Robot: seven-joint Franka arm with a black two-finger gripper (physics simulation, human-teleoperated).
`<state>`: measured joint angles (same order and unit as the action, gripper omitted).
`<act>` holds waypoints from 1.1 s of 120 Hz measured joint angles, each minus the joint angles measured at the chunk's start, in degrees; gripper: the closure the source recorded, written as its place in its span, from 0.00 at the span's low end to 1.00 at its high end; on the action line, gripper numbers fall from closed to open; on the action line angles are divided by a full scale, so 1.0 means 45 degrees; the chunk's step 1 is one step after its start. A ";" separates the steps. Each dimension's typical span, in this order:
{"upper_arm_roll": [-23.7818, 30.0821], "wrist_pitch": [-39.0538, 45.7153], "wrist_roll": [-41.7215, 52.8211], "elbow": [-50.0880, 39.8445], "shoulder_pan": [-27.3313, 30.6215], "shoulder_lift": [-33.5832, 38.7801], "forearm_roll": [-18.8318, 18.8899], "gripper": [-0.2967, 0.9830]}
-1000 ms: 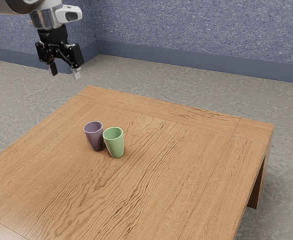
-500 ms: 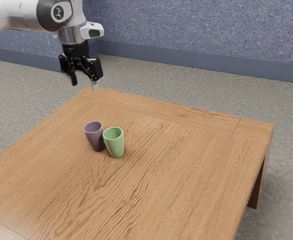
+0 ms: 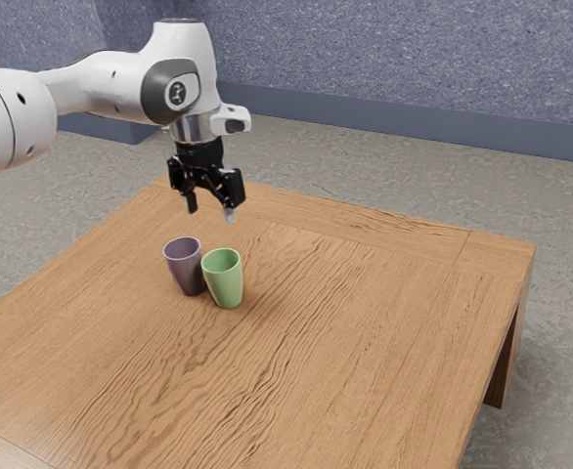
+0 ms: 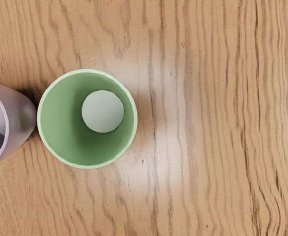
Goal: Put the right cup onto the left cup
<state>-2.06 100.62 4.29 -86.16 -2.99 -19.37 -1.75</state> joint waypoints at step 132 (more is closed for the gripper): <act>-0.0071 0.1919 -0.0916 0.0728 0.0000 -0.3228 -0.0247 0.25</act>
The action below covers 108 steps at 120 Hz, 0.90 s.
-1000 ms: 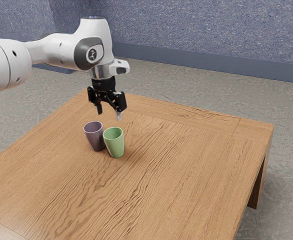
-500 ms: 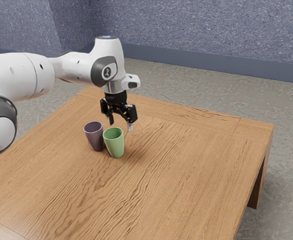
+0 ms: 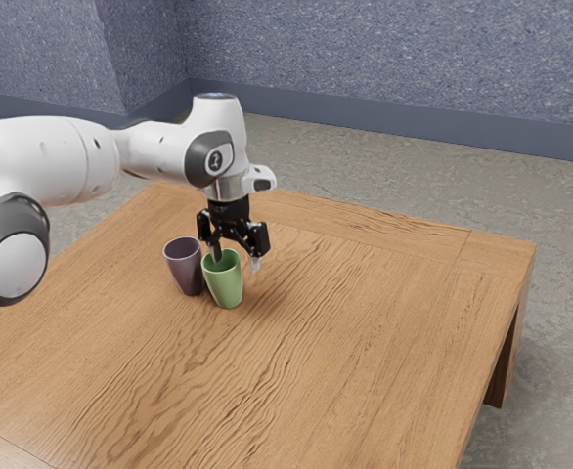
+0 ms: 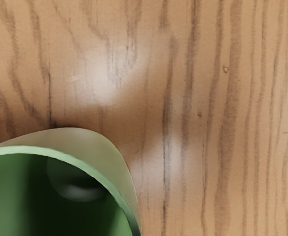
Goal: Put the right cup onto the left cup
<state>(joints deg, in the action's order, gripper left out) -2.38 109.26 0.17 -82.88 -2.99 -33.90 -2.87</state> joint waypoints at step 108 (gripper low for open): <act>-0.0118 0.0379 -0.0676 0.0054 -0.0019 -0.0381 0.0007 0.74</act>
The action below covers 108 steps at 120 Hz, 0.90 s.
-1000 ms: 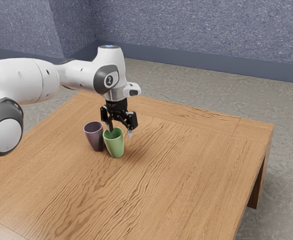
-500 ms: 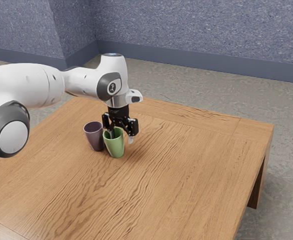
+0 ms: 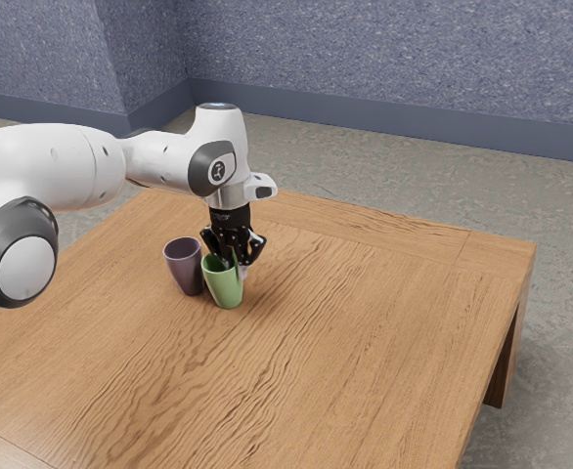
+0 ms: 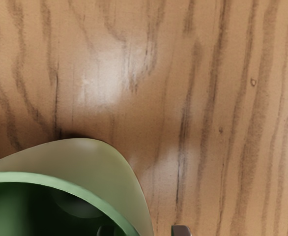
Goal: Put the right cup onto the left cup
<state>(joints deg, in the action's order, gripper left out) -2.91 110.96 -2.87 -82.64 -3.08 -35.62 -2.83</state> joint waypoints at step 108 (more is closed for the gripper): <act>-0.0022 -0.0342 -0.0186 -0.0095 -0.0347 0.2025 0.0322 0.85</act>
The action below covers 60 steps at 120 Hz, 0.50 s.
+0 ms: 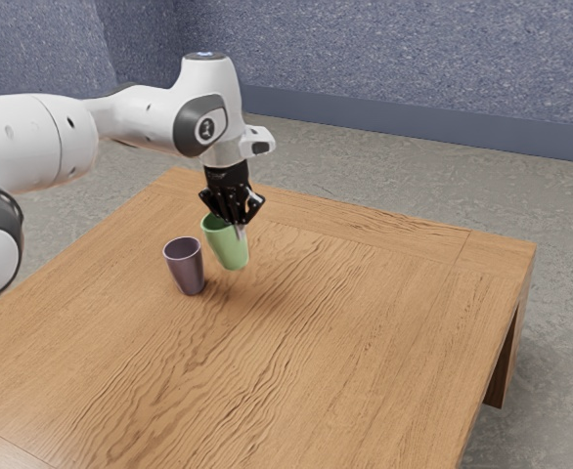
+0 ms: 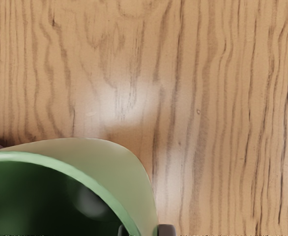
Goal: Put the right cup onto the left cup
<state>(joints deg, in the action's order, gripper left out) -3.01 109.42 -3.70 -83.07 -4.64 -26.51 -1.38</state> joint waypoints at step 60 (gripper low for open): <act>-0.0321 -0.0572 0.0036 -0.0913 0.0113 0.1701 0.0262 0.85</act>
<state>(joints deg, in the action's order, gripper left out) -4.45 106.85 -3.54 -87.18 -4.13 -18.85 -0.21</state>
